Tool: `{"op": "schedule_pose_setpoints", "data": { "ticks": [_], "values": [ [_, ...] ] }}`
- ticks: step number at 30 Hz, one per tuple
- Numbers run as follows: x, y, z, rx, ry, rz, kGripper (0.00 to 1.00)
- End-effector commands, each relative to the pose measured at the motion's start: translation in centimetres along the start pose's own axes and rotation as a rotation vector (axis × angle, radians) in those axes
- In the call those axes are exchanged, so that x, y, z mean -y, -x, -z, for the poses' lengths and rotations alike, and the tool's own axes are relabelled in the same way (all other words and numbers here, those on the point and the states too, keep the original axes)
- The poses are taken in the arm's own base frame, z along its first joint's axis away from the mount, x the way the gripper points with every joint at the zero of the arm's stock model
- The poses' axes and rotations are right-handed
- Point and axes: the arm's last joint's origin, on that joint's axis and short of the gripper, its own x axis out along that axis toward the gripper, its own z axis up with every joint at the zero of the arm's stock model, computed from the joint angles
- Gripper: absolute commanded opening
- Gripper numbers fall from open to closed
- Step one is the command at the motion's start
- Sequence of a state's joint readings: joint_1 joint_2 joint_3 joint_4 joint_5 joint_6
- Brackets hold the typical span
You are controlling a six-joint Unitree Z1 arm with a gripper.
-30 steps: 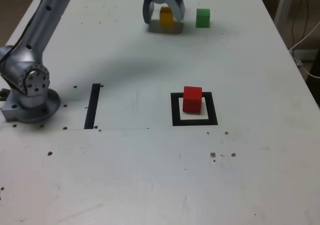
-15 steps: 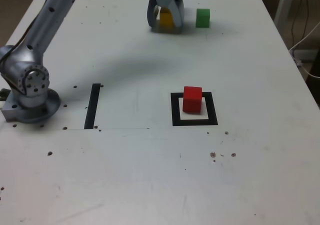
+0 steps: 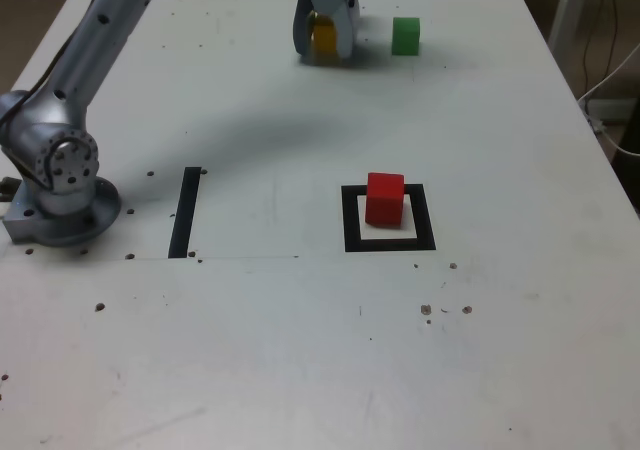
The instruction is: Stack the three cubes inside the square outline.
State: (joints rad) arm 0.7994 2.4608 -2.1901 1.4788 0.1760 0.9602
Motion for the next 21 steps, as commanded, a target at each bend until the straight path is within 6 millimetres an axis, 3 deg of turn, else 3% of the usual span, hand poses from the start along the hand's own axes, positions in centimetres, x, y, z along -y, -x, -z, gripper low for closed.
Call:
{"op": "schedule_pose_setpoints", "data": {
  "ticks": [1,8,21],
  "values": [
    [0.4,0.4,0.0,0.001,-0.006,0.0,0.29],
    [3.3,2.8,-0.5,0.023,-0.025,-0.005,0.29],
    [15.3,8.6,-1.1,0.082,-0.013,-0.017,0.29]
  ]
}}
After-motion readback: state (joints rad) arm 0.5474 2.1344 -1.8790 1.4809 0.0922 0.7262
